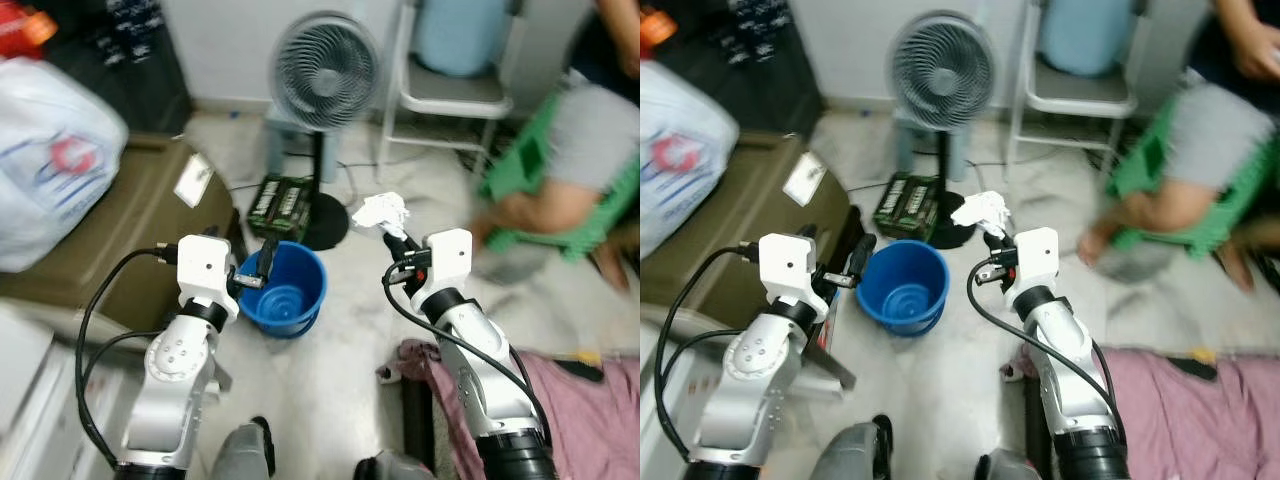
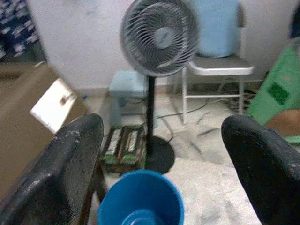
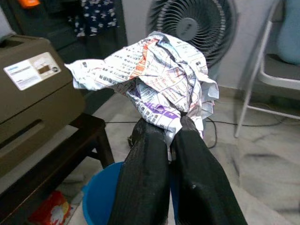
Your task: Clean up the room
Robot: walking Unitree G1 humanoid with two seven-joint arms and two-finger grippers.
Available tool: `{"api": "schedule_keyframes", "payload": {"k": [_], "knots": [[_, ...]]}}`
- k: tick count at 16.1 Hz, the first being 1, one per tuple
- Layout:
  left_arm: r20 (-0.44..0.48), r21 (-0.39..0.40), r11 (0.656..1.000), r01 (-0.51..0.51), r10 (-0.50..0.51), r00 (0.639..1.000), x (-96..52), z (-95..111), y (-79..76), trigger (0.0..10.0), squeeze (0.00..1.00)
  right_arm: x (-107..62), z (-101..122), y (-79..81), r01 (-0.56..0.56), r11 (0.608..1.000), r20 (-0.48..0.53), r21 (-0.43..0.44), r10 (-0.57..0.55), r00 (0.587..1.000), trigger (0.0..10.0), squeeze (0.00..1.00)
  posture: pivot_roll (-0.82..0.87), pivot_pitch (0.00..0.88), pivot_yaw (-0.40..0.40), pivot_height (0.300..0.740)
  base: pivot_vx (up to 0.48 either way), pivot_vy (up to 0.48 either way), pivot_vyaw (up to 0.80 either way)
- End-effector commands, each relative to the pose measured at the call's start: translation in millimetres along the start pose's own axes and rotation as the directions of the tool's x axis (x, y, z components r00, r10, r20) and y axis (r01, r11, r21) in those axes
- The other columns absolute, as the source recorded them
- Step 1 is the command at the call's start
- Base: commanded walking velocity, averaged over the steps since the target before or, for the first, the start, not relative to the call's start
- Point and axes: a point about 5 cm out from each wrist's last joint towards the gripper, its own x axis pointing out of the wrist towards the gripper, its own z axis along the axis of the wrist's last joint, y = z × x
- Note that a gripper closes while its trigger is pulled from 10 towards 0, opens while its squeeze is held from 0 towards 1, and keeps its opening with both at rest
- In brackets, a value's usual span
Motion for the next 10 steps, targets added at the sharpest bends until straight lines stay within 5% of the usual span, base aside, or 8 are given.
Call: {"api": "schedule_keyframes", "payload": {"k": [1,10], "knots": [[-0.004,0.001,1.0,0.012,-0.012,1.0,-2.6,1,0.0,10.0,0.0,-0.8,-1,-0.5,0.008,1.0,0.0,-0.001,-0.008,1.0,10.0,0.0,-0.01,0.088,-0.004,0.74,0.0,0.0,0.8],[-0.002,-0.007,1.0,0.023,-0.023,1.0,-13.4,0,1.3,10.0,0.0,-15.2,-7,-14.2,0.085,0.996,-0.027,-0.02,-0.086,0.996,10.0,0.0,-0.02,0.097,-0.011,0.74,0.0,0.0,0.09]]}}
